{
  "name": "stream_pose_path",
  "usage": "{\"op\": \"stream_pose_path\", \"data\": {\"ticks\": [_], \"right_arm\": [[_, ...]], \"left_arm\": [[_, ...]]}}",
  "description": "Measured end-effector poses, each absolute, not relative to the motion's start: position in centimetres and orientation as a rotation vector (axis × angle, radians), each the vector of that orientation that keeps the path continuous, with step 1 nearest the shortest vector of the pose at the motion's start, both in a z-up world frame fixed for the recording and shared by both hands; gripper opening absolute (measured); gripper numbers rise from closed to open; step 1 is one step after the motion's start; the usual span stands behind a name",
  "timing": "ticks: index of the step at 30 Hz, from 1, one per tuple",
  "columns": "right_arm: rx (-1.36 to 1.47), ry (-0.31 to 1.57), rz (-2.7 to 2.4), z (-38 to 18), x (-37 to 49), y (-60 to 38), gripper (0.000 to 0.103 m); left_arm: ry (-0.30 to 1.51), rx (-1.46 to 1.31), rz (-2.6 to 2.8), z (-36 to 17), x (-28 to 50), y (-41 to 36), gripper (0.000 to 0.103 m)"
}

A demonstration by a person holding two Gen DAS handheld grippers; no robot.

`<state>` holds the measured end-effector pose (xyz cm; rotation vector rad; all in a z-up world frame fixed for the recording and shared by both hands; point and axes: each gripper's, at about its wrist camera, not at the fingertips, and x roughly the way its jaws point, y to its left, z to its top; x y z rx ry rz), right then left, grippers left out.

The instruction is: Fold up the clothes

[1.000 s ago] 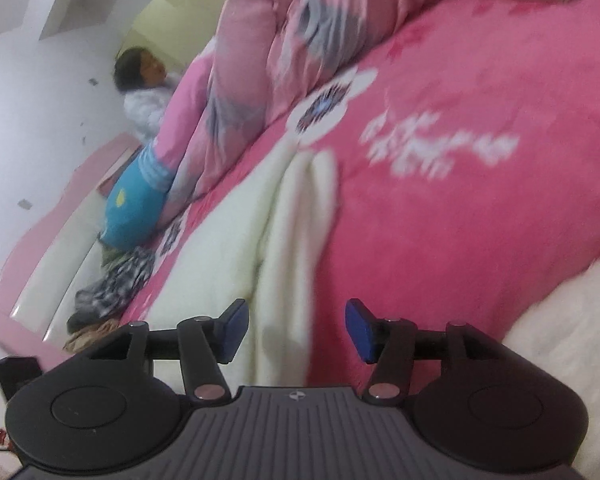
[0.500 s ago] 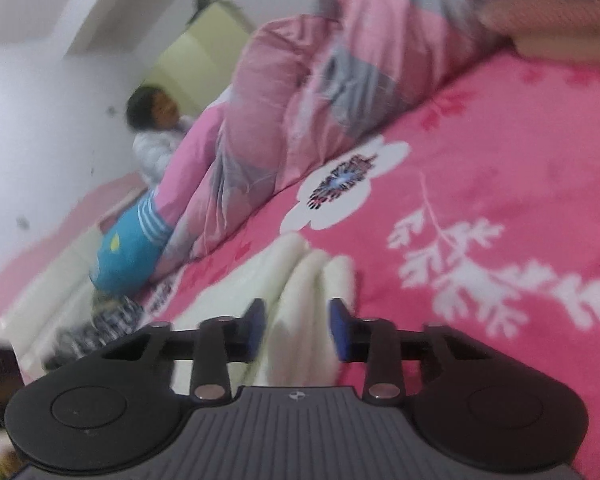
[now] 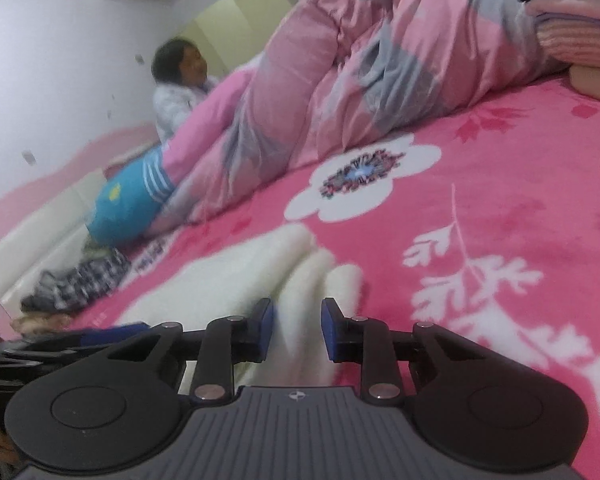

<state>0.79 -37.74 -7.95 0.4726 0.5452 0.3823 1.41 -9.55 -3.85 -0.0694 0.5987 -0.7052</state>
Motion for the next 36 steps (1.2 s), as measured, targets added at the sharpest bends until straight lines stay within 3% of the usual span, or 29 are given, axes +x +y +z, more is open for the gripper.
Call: {"op": "stream_pose_path", "data": {"ticks": [2,5,15,23,31,36], "right_arm": [[0.505,0.53,0.399,-8.0,0.5,-38.0,0.013],[0.476,0.467,0.377,-7.4,-1.2,-37.6,0.01],[0.521,0.447,0.335,-8.8,-1.6,-38.3,0.009],[0.79,0.465,0.355,-10.0,-0.8,-42.1,0.012],[0.615,0.541,0.242,-10.3,0.8,-40.4,0.011],[0.672,0.429,0.252,-8.2,-3.2,-41.8,0.012]], "left_arm": [[0.598,-0.074,-0.705,-3.8,1.4,-9.6,0.049],[0.599,-0.072,-0.709,-3.6,1.3,-9.7,0.049],[0.588,-0.064,-0.719,-3.9,1.8,-10.2,0.049],[0.57,-0.034,-0.712,-4.0,1.6,-10.6,0.05],[0.573,-0.042,-0.705,-4.1,1.6,-10.7,0.051],[0.583,-0.054,-0.696,-3.9,1.6,-10.5,0.051]]}}
